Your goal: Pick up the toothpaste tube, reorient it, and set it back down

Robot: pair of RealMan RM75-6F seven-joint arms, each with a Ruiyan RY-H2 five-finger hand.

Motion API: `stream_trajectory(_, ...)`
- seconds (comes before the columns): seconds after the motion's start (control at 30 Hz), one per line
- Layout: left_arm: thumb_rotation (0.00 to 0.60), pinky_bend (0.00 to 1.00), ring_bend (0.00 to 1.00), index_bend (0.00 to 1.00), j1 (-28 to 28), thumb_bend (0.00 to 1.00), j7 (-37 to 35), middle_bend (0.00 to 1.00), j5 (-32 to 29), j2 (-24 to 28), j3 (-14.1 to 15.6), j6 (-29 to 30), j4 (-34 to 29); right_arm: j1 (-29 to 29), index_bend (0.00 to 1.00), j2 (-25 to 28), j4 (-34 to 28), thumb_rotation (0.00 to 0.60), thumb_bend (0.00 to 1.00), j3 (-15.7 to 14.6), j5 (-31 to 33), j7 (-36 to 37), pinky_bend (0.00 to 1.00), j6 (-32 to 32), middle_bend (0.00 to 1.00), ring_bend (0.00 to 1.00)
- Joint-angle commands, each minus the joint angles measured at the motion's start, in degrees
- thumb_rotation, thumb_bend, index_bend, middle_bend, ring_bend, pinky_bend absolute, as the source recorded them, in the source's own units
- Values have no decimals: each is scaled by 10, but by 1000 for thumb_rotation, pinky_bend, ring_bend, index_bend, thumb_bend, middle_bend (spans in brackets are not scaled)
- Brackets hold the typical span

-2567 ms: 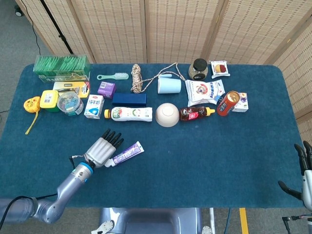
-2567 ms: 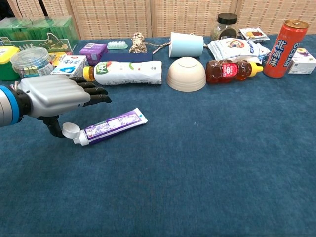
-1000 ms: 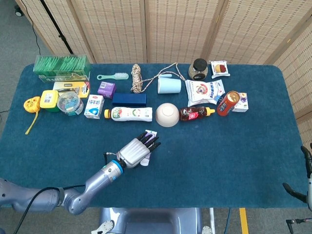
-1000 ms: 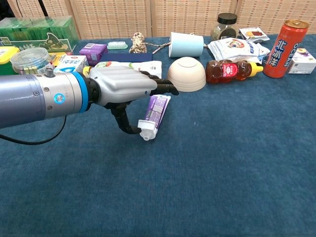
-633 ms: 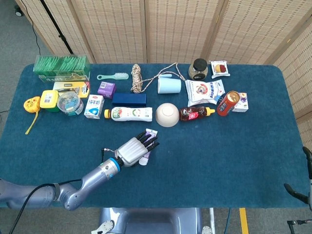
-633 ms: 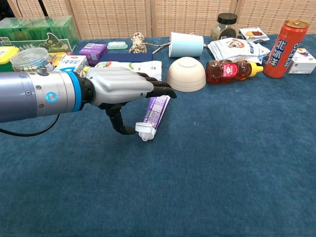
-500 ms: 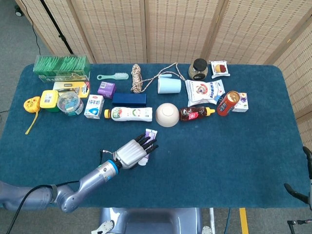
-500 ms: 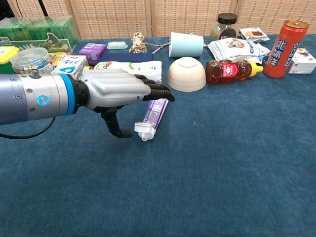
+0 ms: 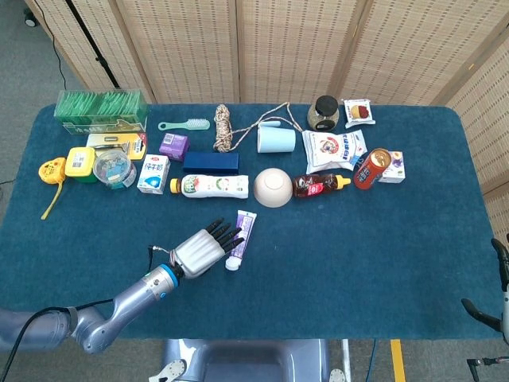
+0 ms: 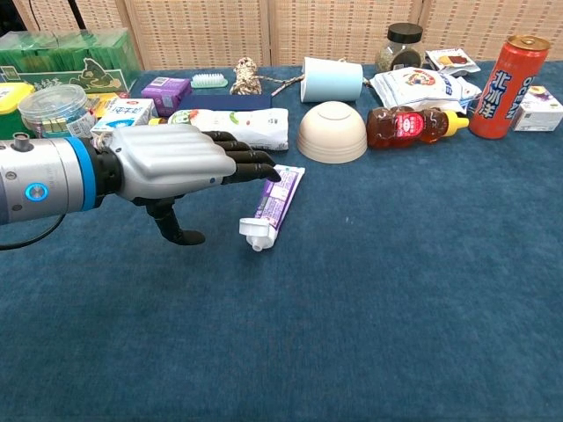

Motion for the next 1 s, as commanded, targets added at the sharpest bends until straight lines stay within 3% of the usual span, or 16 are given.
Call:
stream_trajectory(0.03,600,0,0,0,-3,277,-3,0,-10,-19,-8,-7,21,-1,0,0,-1,600,0,0,1,-1,0,1,0,0)
stream_trajectory(0.37,600,0,0,0,-32,277,-3,0,-49,-86,-43,-36,91,-9,0,4,-2,600,0,-2,4,-1,0,11,0,0)
stream_trajectory(0.77,600,0,0,0,-65,277,-24,0,-91,-141,-88,-54,131,-15,0,7,-3,600,0,-3,5,0,0,16,0,0)
stream_trajectory(1.0,600,0,64,68,-79,277,-17,58,-115,-145,-86,-68,143,-20,0,9,-6,600,0,-4,5,-3,0,21,0,0)
